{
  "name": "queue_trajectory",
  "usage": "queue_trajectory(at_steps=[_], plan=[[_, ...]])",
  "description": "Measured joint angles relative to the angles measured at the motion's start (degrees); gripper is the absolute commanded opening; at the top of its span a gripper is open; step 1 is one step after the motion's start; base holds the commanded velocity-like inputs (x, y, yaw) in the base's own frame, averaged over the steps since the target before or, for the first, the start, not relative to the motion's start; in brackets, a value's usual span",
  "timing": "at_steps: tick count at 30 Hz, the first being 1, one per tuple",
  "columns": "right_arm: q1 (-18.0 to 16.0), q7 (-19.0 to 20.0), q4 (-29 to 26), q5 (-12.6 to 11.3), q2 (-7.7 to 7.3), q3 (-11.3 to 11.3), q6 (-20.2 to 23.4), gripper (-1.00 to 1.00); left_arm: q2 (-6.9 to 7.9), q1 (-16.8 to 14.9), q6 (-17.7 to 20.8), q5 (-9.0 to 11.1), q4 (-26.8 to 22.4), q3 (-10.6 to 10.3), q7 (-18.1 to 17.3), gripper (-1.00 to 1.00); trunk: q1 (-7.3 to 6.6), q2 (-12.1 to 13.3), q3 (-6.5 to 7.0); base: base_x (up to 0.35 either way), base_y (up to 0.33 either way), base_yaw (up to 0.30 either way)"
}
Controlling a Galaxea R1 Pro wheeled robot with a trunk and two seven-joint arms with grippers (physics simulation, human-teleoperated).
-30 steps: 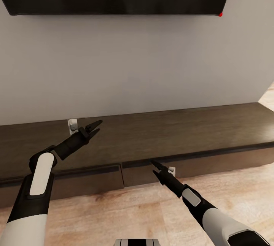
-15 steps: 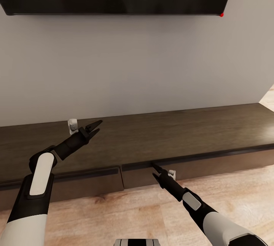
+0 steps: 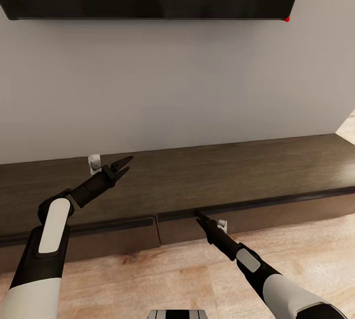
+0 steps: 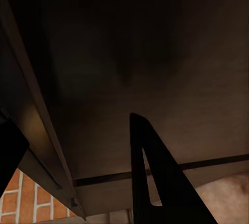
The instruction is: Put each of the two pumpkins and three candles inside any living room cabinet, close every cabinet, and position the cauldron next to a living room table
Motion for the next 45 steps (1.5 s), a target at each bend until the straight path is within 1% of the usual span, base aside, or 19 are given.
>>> queue_trajectory(at_steps=[15, 21, 39, 43, 45], plan=[[-0.04, 0.01, -0.01, 0.01, 0.0, 0.09, 0.03, -1.0, 0.0, 0.0, 0.03, -0.08, 0.08, 0.04, -0.01, 1.0, 0.0, 0.0, 0.0, 0.0, 0.0, 0.0], [-0.14, -0.03, 0.06, 0.25, 0.02, 0.62, -0.15, -1.0, 0.0, -0.01, 0.04, -0.05, 0.1, 0.0, -0.06, 1.0, -0.16, 0.08, 1.32, 0.0, 0.0, 0.0], [-0.14, 0.11, -0.02, 0.19, -0.02, 0.65, 0.01, -1.0, 0.0, 0.0, 0.0, -0.09, 0.1, 0.0, -0.01, 1.0, -0.16, 0.08, 1.33, 0.0, 0.0, 0.0], [-0.17, 0.14, 0.0, 0.27, 0.01, 0.93, 0.05, -1.0, -0.01, 0.0, 0.01, -0.07, 0.1, -0.01, -0.01, 1.0, -0.26, 0.13, 2.21, 0.0, 0.0, 0.0], [-0.24, 0.69, -0.01, 0.26, 0.01, 1.02, 0.21, -1.0, 0.0, 0.0, 0.0, -0.1, 0.1, 0.0, -0.01, 1.0, -0.26, 0.13, 2.22, 0.0, 0.0, 0.0]])
